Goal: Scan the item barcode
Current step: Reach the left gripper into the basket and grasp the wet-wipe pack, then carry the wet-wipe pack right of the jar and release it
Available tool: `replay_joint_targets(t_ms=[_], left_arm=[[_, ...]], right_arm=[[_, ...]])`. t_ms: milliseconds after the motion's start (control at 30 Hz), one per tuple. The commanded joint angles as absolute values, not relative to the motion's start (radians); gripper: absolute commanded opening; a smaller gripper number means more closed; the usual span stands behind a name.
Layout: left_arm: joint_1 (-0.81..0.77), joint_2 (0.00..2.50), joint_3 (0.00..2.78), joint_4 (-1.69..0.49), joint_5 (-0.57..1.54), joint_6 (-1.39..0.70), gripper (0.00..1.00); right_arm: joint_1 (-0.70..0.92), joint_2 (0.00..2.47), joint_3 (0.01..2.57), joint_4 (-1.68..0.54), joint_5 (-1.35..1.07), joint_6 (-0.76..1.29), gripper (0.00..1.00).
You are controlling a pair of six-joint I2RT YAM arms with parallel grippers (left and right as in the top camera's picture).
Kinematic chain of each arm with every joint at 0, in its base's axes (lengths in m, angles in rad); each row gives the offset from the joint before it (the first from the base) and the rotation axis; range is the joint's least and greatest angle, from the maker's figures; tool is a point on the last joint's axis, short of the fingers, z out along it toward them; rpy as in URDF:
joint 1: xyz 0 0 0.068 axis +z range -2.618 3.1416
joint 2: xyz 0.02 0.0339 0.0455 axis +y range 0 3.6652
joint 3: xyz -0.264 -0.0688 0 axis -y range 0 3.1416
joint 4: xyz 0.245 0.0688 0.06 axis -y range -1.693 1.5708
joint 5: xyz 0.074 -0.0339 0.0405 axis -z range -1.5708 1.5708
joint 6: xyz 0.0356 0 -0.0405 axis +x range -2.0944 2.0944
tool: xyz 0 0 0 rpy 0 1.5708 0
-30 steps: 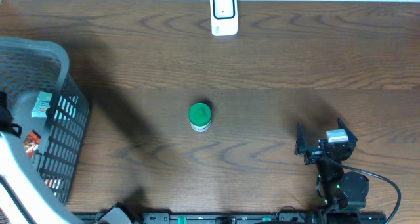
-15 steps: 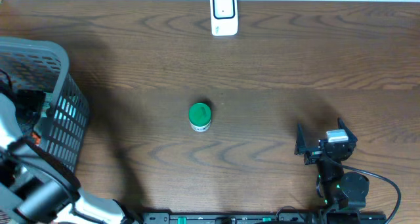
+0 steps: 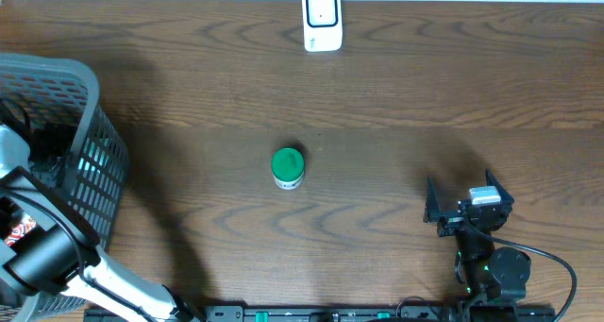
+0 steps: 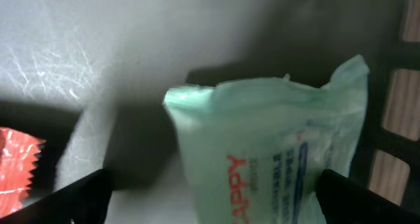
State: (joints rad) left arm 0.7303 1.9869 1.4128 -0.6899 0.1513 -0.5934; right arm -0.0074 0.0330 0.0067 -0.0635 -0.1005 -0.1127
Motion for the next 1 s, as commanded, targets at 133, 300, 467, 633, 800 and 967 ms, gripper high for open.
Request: replay_joint_targets(t_ms=[133,300,467,633,800,967], left_arm=[[0.734,2.078,1.416,-0.645,0.247,-0.572,0.64],[0.735,2.078,1.416,-0.665,0.270,-0.569,0.07],[0.751,1.945,1.425,-0.725,0.280,-0.569,0.07],[0.782,1.682,1.441,-0.781,0.280,-0.569,0.07],[0.826,1.311,1.441,-0.785,0.276,-0.578,0.07],[0.825,0.979,1.440,-0.785,0.366,-0.656,0.07]], right_arm=[[0.008,0.033,0.006,-0.067,-0.103,-0.102,0.99],[0.008,0.033,0.006,-0.067,-0.103,-0.102,0.99],[0.008,0.033,0.006,-0.067,-0.103,-0.102,0.99],[0.008,0.033,0.006,-0.067,-0.103,-0.102,0.99],[0.008,0.033,0.006,-0.067,-0.103,-0.102,0.99],[0.008,0.033,0.006,-0.067,-0.103,-0.102,0.99]])
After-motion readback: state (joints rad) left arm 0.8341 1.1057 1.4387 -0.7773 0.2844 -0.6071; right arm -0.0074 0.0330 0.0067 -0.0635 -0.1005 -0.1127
